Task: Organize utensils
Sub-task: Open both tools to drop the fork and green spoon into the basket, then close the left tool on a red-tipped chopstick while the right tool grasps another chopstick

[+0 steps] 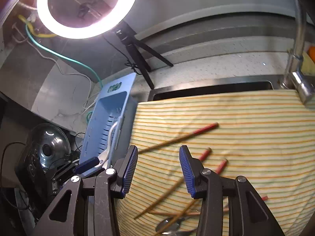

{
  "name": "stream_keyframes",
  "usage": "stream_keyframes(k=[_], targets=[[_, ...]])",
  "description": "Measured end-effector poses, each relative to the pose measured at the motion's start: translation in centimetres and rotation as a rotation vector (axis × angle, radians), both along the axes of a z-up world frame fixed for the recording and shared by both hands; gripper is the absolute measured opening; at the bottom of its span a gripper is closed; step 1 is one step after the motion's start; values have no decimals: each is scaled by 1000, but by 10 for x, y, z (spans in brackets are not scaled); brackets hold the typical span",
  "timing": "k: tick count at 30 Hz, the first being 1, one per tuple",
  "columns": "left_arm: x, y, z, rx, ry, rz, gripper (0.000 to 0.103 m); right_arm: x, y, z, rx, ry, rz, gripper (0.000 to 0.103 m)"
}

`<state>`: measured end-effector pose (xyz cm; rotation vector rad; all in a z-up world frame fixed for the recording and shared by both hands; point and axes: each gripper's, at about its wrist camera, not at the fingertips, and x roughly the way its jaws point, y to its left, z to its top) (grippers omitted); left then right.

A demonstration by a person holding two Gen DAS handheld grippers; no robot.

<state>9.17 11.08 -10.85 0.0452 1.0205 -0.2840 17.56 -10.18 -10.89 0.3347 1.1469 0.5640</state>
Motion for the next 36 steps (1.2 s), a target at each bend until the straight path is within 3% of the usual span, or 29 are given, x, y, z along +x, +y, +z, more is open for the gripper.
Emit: stream_keyframes(k=[8,17,20,28,31,36], targets=[[35,-40,-18,69,65,-128,31,-7,-14,-23,-26,103,-10,40],[70,-63,-46,141,136,-193,31,-8,0,-65,-13,258,-48,33],[80,-63,-55,126,173,-197,31,-6,1,-78,-11,301,-74,32],[90,-67,-69,172,202,-212,30,-1,14,-88,-58,326,-103,32],[87,-69,-70,175,201,-226,18,0,22,-88,-98,319,-109,28],[88,-67,-71,162,208,-217,12,1,34,-88,-166,292,-114,23]])
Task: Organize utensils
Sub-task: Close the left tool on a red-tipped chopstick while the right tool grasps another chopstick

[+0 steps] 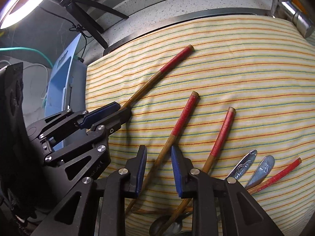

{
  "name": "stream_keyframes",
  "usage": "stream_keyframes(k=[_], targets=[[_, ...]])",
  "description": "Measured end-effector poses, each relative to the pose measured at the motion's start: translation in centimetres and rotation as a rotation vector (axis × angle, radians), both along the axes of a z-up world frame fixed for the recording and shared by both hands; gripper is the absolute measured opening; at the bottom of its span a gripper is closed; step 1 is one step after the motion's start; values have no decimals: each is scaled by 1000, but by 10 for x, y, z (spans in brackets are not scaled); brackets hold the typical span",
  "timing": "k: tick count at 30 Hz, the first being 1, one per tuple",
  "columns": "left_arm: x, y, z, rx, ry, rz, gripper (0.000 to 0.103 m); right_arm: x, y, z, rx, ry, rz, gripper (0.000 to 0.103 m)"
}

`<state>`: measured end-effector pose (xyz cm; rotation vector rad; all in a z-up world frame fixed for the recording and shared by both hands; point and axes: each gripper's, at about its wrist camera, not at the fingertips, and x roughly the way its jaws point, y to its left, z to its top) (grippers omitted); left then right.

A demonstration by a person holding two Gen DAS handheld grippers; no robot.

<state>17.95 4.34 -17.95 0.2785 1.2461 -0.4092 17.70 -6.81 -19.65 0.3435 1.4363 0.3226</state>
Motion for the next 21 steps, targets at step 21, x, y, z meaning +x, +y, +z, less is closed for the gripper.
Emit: stream_keyframes(k=[21], targets=[[-41,8,-2,3,38,39,8,1,-8,-3,-2,-30,75,10]])
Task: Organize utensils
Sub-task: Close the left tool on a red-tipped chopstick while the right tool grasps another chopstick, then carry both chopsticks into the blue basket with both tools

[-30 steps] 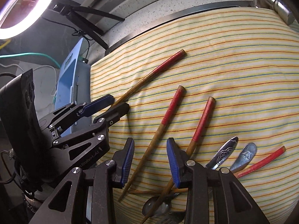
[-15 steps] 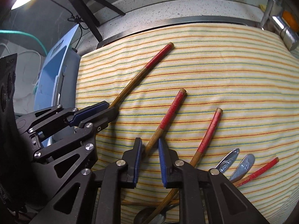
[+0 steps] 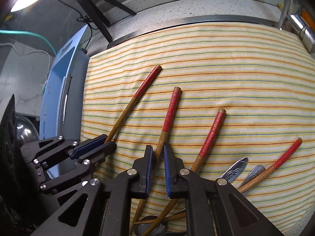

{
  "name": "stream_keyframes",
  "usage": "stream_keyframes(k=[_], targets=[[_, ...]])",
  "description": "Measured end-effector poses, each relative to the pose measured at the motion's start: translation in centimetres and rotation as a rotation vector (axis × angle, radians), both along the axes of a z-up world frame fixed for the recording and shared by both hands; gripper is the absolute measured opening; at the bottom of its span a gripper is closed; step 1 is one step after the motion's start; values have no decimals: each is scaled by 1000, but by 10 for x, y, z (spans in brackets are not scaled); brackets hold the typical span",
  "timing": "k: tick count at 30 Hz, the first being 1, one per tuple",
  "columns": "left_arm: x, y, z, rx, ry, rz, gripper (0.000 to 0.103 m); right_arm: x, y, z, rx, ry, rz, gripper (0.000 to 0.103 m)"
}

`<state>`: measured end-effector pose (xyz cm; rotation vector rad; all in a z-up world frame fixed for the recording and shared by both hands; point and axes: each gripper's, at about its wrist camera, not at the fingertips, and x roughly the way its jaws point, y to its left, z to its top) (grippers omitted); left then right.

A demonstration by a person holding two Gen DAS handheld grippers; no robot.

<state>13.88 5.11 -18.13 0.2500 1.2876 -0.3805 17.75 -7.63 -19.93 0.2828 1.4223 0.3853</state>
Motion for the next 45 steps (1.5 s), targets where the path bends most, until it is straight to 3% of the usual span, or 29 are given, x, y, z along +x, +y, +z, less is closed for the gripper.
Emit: stream_keyframes(k=[5,11,17,28,34,45], targets=[[-8,3,1,-67,-12,46,5,-1,-18,-8,153,64,-103,7],[-19,20,6,-187,-4,136,5,-5,-22,-3,253,69,-157,6],[-29,32,25,-266,-38,190,5,-6,-27,15,297,33,-169,6],[-52,84,83,-375,-174,292,5,-5,-23,58,382,-19,-149,6],[-54,115,99,-367,-233,359,5,2,4,74,403,-40,-96,6],[-46,162,87,-310,-247,463,5,19,82,88,377,-73,19,6]])
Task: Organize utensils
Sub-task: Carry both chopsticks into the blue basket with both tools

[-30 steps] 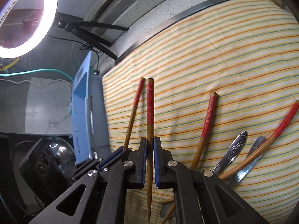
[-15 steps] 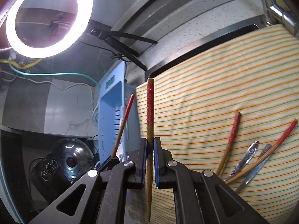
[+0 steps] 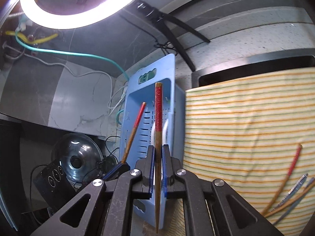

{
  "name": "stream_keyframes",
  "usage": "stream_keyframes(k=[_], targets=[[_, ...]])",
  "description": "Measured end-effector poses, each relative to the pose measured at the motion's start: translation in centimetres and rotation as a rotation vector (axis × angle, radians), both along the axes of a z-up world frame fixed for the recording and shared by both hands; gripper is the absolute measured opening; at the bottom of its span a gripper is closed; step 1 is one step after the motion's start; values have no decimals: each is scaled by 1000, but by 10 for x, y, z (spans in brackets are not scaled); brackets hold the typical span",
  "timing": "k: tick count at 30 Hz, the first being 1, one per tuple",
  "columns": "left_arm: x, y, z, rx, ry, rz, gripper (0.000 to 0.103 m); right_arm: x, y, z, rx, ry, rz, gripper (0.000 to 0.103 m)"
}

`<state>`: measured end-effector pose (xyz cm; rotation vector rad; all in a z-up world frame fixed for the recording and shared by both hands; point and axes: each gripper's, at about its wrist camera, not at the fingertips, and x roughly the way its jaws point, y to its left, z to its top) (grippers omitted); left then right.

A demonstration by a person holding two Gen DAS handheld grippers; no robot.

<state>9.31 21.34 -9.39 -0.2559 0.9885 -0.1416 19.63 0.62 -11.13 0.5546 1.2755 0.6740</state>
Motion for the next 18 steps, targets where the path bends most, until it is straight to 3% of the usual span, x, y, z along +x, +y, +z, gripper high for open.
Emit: stream_keyframes(k=[14,18], targets=[[16,40,-9,-10,18,69,5,15,74,-7,-91,-51,84,10],[16,48,-8,1,19,84,18,15,81,-5,-122,-78,94,15]])
